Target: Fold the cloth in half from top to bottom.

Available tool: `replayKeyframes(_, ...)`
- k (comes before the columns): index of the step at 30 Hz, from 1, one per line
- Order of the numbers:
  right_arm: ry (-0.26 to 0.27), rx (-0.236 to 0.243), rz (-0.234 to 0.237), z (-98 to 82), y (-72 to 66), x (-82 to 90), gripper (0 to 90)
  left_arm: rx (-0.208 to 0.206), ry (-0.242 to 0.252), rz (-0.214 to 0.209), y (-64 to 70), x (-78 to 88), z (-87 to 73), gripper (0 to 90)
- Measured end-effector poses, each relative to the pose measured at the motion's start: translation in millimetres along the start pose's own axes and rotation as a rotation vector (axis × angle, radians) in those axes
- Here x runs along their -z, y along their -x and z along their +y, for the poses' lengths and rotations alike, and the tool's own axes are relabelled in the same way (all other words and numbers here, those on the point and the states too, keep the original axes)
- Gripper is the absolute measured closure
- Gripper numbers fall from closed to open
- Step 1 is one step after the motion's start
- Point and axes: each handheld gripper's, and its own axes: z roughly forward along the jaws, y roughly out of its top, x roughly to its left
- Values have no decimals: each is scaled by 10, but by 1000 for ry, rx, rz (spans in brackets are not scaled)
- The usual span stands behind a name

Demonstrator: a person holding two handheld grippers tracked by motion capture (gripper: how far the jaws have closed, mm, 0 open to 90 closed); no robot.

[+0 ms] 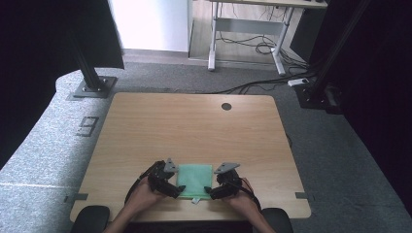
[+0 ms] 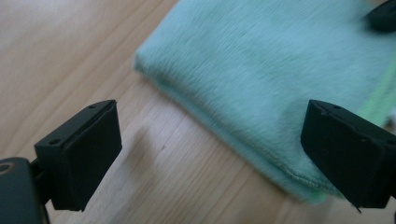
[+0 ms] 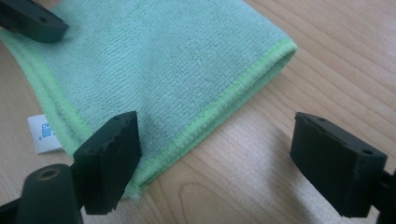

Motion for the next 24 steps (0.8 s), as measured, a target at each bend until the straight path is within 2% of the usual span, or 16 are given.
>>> replayKeyframes(2, -4, -8, -4, -6, -3, -6, 141, 9, 3, -23, -25, 1, 11, 47)
replayKeyframes(4, -9, -14, -6, -4, 0, -12, 136, 17, 24, -26, -60, 38, 55, 39)
replayKeyframes(6, -9, -19, -3, -4, 11, -21, 128, 55, 66, -23, -138, 73, 120, 50)
replayKeyframes(8, -12, -19, -2, -1, 14, -24, 124, 97, 92, 3, -246, 54, 194, 57)
replayKeyframes(11, -13, -21, -2, 0, 15, -26, 121, 134, 78, 76, -422, -67, 276, 67)
replayKeyframes(13, -10, -21, -2, -4, 16, -25, 121, 156, 50, 81, -519, -171, 289, 62)
replayKeyframes(14, -10, -21, -3, -4, 16, -25, 120, 170, 42, 69, -543, -203, 284, 49)
replayKeyframes(15, -12, -22, -3, -3, 17, -25, 119, 176, 44, 64, -538, -211, 273, 40)
replayKeyframes(18, -11, -23, -4, -3, 16, -27, 115, 149, 47, 56, -410, -131, 229, 57)
replayKeyframes(24, -13, -29, -10, -4, 12, -29, 107, 63, 9, 21, -60, 37, 34, 54)
